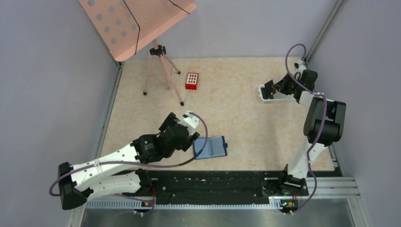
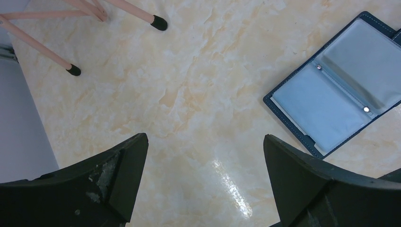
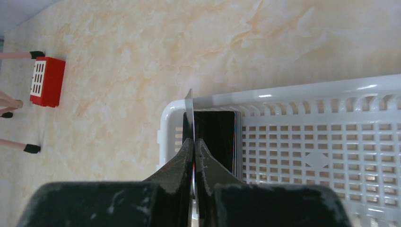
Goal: Take the credit cards out of the card holder
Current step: Place the credit card in the storage box.
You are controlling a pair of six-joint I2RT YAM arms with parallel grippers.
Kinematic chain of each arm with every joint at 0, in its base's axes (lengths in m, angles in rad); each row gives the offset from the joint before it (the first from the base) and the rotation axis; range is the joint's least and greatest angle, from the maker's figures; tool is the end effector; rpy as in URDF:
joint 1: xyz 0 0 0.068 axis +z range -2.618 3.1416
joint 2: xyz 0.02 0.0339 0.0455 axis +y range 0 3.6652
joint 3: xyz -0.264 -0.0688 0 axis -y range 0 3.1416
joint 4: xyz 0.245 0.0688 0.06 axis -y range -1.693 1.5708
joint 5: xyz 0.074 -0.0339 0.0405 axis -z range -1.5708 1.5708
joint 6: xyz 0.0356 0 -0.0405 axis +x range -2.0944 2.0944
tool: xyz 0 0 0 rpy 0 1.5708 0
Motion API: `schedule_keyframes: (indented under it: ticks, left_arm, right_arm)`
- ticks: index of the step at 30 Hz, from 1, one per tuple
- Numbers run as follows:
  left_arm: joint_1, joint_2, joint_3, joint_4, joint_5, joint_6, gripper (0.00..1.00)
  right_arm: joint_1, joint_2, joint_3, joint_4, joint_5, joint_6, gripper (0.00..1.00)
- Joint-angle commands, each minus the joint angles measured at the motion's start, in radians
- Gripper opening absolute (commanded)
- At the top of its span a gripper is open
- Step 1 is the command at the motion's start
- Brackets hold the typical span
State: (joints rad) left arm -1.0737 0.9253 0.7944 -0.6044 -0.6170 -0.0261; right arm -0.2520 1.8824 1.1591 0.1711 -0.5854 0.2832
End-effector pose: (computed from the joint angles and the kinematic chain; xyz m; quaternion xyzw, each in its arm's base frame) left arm 0.1079 -0.1557 0.2828 0.3289 0.8157 0.0346 0.4746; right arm 0.4044 -0.0838 0.1932 0.0854 0.8434 0.2592 0.4628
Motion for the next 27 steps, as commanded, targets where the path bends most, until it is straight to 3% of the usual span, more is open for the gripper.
schedule_keyframes:
  ticks: [1,25,27]
  left_arm:
    - [0.007,-0.008,0.007,0.022,0.009,0.0,0.97]
    - [0.013,-0.01,0.005,0.018,0.022,-0.001,0.97]
    - [0.013,-0.01,0.006,0.018,0.022,-0.002,0.97]
  right_arm:
    - [-0.011,0.035,0.028,0.028,-0.057,0.013,0.0]
    - [-0.011,0.074,0.056,-0.063,-0.091,0.003,0.0]
    - [-0.012,0.085,0.064,-0.071,-0.088,0.003,0.04]
